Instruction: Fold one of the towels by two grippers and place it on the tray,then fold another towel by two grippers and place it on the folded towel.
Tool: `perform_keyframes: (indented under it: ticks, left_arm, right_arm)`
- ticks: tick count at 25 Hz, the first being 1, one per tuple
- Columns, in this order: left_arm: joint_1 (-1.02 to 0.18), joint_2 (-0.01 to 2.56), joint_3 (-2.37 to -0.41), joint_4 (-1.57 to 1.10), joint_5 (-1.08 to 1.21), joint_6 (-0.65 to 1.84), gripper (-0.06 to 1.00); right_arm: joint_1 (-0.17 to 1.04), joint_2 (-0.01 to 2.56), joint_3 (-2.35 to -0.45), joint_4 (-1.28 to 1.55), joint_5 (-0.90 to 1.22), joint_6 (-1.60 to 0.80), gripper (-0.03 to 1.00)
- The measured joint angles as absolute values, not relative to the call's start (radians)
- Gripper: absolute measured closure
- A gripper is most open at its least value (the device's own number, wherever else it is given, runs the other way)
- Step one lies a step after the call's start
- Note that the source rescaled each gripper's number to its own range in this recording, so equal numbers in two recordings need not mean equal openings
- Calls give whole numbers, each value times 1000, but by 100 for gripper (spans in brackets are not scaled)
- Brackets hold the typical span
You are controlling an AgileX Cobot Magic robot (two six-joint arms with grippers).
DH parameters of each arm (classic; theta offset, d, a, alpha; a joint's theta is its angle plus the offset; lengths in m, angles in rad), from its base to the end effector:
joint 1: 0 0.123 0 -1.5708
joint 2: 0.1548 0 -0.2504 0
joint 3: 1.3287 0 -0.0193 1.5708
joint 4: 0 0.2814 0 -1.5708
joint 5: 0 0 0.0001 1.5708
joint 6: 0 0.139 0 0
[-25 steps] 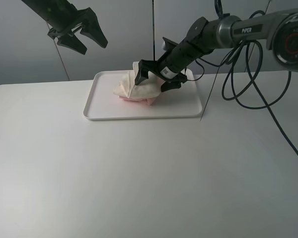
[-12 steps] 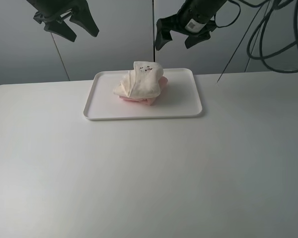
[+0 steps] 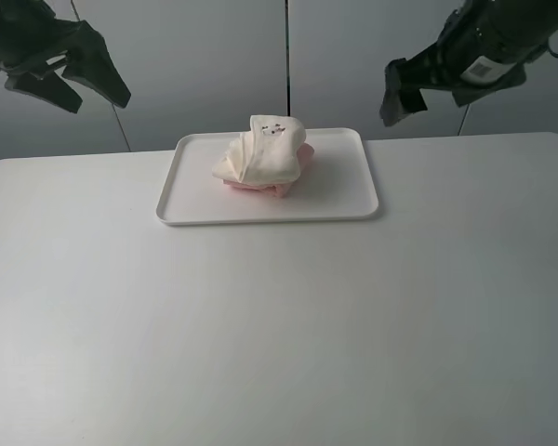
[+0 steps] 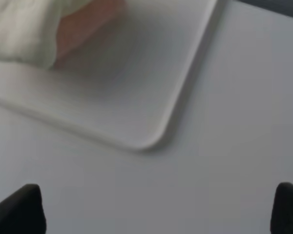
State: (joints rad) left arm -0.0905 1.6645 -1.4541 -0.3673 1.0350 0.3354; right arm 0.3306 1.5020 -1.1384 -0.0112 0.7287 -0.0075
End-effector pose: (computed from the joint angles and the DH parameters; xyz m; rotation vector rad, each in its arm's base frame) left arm 0.3943 -0.0789 0.2309 0.4026 2.6345 -0.4061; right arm 0.3521 0.1198 0.1969 -0.4419 2.5414 0.1080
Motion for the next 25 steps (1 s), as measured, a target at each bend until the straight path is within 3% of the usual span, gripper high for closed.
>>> perform_keyframes:
  ticks: [5,12,19,25]
  left_arm:
    - [-91,1385,-1124,-349,896,340,-5]
    - [-91,1018,-763,-305,864,303,-5]
    - [-91,642,-682,-200,964,163,-5]
    - [-91,407,-639,-154,1081,133,-5]
  right_arm:
    - [331,1212,-869,-38,772,0,-3]
    - [331,833,-681,-50,960,29,-3]
    - [331,464,-669,-63,1174,41,-3]
    - [331,225,-663,-65,1218,34,-3]
